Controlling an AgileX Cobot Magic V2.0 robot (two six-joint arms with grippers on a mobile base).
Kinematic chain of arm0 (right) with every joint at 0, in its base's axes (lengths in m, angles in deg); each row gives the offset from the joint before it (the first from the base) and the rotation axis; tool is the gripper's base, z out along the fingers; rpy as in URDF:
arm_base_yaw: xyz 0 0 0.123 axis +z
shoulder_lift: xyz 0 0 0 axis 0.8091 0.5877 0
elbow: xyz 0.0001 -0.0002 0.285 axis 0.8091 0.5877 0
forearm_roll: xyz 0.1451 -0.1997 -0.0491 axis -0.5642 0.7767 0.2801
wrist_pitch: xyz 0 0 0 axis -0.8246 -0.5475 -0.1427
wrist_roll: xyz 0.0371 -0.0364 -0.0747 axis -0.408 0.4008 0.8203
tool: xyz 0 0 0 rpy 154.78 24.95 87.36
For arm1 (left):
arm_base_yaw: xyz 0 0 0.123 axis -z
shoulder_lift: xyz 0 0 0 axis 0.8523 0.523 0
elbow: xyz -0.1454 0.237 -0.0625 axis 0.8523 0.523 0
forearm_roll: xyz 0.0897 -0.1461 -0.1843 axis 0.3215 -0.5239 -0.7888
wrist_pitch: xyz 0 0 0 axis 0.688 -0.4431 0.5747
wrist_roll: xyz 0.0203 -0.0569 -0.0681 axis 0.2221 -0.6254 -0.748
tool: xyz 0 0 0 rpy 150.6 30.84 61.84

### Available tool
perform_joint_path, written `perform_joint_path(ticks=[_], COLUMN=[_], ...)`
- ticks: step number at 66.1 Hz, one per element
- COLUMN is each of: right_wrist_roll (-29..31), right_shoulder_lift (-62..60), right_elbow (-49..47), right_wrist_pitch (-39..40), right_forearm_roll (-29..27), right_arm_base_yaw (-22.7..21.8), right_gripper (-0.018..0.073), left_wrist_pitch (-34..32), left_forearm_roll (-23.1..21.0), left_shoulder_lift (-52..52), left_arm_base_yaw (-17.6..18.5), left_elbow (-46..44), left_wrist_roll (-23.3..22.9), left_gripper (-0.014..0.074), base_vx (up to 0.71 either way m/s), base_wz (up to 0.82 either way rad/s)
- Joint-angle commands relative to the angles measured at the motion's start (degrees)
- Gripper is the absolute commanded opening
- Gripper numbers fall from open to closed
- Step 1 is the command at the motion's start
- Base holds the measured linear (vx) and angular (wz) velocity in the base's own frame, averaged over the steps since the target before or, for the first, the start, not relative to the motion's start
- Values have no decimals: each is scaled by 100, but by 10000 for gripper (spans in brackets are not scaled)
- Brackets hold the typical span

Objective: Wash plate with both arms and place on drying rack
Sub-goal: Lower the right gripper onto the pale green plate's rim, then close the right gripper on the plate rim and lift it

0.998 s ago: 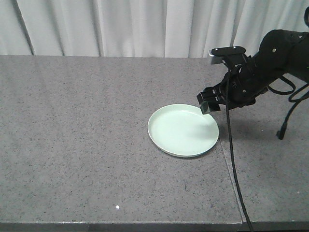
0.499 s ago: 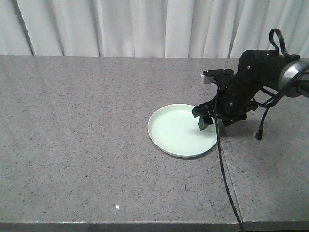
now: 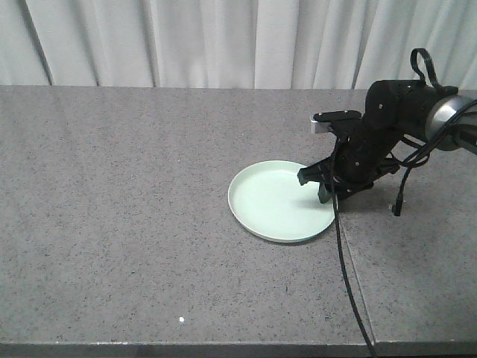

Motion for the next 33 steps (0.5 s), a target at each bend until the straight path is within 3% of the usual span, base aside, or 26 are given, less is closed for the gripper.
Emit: perform_joint_path(ticks=[1,5,18,33], right_wrist_roll=[4,10,116,733], right_shoulder_lift=[-214,-214,-260,-872], right_elbow=[-128,-128,-128,-128], right_wrist_pitch=[-15,-22,-71,-32], right_forearm_roll=[19,-33,-272,-1521], right_arm_base_yaw=[-14,-14,-14,-208], right_gripper=[66,-16,-9,-8], left_wrist_pitch=[-420,-420,-420,-420], left_forearm_roll=[-5,-5,-5,-5], left_shoulder_lift=[-91,-91,-91,-91], left_arm_base_yaw=[-12,-12,-12,-12], left_elbow=[89,89,89,89], left_wrist_roll=[-47,-47,-47,-47], left_gripper=[-6,-6,-6,-6], base_vx=[0,0,0,0], base_wz=[0,0,0,0])
